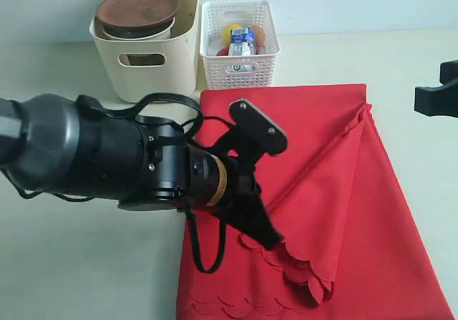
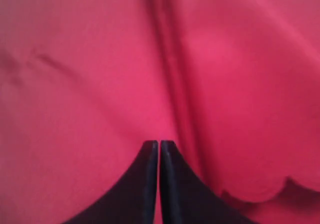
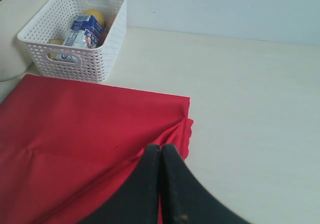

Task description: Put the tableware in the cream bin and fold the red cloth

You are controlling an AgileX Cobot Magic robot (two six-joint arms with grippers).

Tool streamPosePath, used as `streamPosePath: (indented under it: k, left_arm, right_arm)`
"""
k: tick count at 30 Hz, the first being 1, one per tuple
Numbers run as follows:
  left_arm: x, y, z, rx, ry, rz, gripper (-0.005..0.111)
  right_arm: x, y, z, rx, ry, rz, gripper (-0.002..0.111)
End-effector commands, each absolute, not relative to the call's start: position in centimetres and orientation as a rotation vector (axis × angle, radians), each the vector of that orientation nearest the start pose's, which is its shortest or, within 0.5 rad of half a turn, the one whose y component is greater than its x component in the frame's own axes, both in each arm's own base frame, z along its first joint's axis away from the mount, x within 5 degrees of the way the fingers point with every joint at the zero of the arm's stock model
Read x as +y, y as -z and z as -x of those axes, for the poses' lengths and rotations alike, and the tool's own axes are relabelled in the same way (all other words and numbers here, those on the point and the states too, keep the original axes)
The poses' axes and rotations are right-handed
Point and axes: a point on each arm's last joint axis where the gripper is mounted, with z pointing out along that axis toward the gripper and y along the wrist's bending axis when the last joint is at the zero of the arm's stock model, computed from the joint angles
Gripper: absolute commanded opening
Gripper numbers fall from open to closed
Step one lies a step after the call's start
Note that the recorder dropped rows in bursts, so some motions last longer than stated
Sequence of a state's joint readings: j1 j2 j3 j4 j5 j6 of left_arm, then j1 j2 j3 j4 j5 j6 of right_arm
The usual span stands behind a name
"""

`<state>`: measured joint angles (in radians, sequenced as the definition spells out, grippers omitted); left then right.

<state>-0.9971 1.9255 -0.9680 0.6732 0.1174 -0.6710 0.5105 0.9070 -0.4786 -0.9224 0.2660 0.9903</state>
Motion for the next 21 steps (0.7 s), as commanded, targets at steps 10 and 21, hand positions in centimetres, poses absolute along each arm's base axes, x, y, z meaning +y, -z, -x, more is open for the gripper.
streamPosePath:
  k: [10, 21]
  left_arm:
    - [-36.2, -10.8, -12.8, 2.006, 0.669, -1.468, 0.004]
    - [-38.1, -13.2, -11.8, 1.925, 0.406, -1.580, 0.004]
  right_arm:
    - [7.1, -26.4, -16.4, 2.033, -0.168, 0.310, 0.000]
    - [7.3, -25.7, -16.2, 2.043, -0.194, 0.327, 0.000]
